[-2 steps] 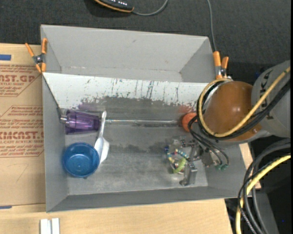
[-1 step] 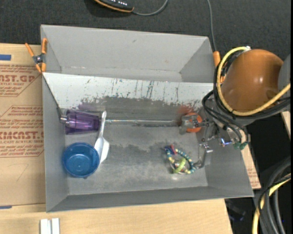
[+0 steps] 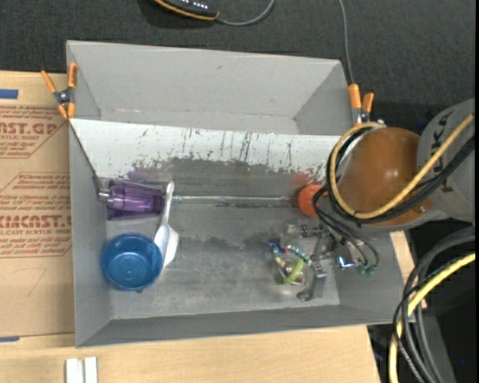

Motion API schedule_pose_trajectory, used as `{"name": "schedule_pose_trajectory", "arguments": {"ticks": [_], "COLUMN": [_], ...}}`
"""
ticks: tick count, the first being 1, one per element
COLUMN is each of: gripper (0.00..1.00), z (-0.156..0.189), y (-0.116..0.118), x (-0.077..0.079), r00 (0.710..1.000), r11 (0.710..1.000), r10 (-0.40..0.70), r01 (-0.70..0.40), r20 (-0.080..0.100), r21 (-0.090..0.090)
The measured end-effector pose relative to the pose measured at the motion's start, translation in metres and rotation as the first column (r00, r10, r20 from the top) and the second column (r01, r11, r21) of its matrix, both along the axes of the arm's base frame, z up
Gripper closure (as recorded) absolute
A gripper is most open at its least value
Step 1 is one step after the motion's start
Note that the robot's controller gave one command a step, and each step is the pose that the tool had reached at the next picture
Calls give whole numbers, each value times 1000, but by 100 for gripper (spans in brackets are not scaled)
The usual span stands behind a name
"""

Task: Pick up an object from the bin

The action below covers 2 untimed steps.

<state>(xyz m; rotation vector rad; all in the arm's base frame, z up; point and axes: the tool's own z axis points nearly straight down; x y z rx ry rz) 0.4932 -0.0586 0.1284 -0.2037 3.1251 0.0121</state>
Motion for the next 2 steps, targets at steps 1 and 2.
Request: {"name": "schedule_pose_trajectory", "arguments": {"ticks": [1, 2], "gripper": [0, 0], "z": [-3, 8], "y": [1, 10], "x": [-3, 3], "r00": [1000, 1000], "r11": [1000, 1000], "r10": [-2, 3], "r01": [2, -3], "r20": [-8, -10], "r21": [1, -1]}}
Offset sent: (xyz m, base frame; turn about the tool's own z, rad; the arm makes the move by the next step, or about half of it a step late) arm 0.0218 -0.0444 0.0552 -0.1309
